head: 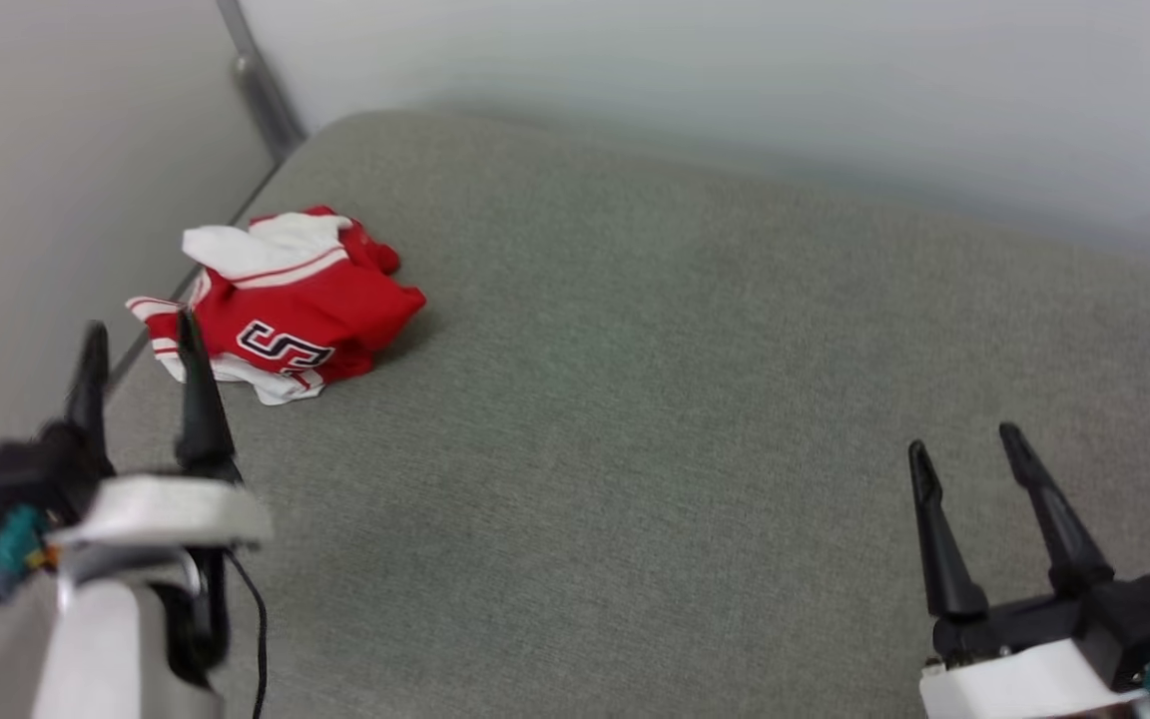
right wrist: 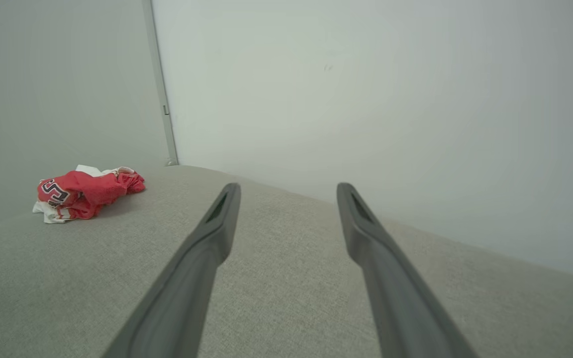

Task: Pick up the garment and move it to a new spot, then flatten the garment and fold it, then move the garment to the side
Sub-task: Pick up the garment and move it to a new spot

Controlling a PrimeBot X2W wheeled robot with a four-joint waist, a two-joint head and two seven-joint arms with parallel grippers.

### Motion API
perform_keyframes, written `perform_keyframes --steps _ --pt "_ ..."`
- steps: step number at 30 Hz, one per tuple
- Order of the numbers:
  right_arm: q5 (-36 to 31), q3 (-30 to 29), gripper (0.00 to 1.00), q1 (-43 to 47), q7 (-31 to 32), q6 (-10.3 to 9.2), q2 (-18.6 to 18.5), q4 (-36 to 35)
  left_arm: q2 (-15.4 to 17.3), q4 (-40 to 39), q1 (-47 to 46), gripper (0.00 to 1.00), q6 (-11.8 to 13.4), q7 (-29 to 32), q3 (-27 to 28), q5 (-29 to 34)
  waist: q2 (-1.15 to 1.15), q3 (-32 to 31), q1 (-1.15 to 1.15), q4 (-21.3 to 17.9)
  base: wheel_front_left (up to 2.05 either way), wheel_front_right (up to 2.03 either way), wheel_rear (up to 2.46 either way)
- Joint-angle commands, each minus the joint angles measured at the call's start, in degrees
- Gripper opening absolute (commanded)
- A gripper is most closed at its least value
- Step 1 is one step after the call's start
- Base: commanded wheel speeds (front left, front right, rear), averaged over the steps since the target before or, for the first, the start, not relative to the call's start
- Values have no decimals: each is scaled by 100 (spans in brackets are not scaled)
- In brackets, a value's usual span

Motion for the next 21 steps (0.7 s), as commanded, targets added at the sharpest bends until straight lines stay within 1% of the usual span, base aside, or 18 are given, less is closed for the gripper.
perform_keyframes --steps 1,3,6,9,12,17,19,21 --pt "-57 -25 100 -117 -12 -2 -1 -48 56 28 -188 100 -42 -16 35 -6 0 288 0 -142 0 0 0" --pt "-135 -60 100 -254 -11 -2 -1 -137 220 174 -640 100 -142 -15 116 20 0 563 0 -231 0 0 0" --pt "-282 -74 100 -473 -12 -2 -1 -257 478 466 -1322 100 -289 -15 281 -139 0 980 0 -382 0 0 0" --pt "-371 -168 100 -662 -11 -2 -1 -417 850 635 -1936 100 -383 -15 287 -139 0 1356 0 -505 0 0 0" --pt "-454 -194 100 -779 -12 -2 -1 -576 1211 978 -2480 100 -442 98 284 -293 0 1648 0 -580 0 0 0" --pt "-623 -203 100 -976 -12 -2 -1 -777 1842 1574 -3269 100 -509 764 16 -673 0 2058 0 -684 0 0 0" --pt "-679 -202 100 -1032 -12 -2 -2 -856 2088 1842 -3477 100 -511 1303 -266 -969 0 2177 0 -731 0 0 0" --pt "-719 -191 100 -1103 -12 -2 -26 -931 2362 2034 -3645 100 -514 1940 -594 -1418 0 2295 0 -781 0 0 0"
